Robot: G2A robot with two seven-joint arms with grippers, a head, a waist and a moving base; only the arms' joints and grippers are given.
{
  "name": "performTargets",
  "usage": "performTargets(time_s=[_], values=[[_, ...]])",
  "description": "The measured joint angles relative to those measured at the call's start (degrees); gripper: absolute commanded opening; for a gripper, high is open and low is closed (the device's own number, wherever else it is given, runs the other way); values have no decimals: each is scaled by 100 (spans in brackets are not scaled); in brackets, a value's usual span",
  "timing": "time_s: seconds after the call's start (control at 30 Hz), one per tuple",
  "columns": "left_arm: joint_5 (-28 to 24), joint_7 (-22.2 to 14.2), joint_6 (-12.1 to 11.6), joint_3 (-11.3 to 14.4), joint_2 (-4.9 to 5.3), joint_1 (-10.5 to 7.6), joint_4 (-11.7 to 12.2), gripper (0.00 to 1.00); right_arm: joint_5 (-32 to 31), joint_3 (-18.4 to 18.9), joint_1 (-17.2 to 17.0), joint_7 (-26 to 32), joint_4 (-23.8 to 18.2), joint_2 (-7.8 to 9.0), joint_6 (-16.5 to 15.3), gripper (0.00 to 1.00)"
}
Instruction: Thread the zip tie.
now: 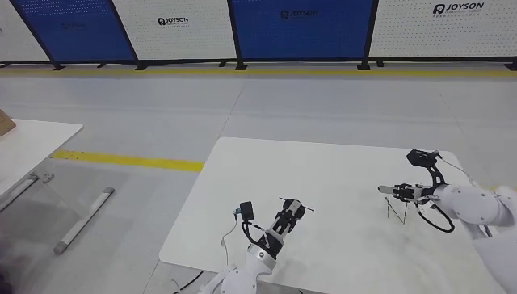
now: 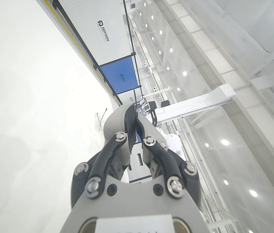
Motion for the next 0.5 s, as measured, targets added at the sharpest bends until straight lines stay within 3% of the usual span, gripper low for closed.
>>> performTargets(time_s=[0.27, 0.5], values=[[0, 0, 0, 0, 0, 0, 0, 0, -157, -294, 309, 209, 414, -149, 372, 43], [0, 0, 0, 0, 0, 0, 0, 0, -251, -441, 456, 248, 660, -244, 317, 40]])
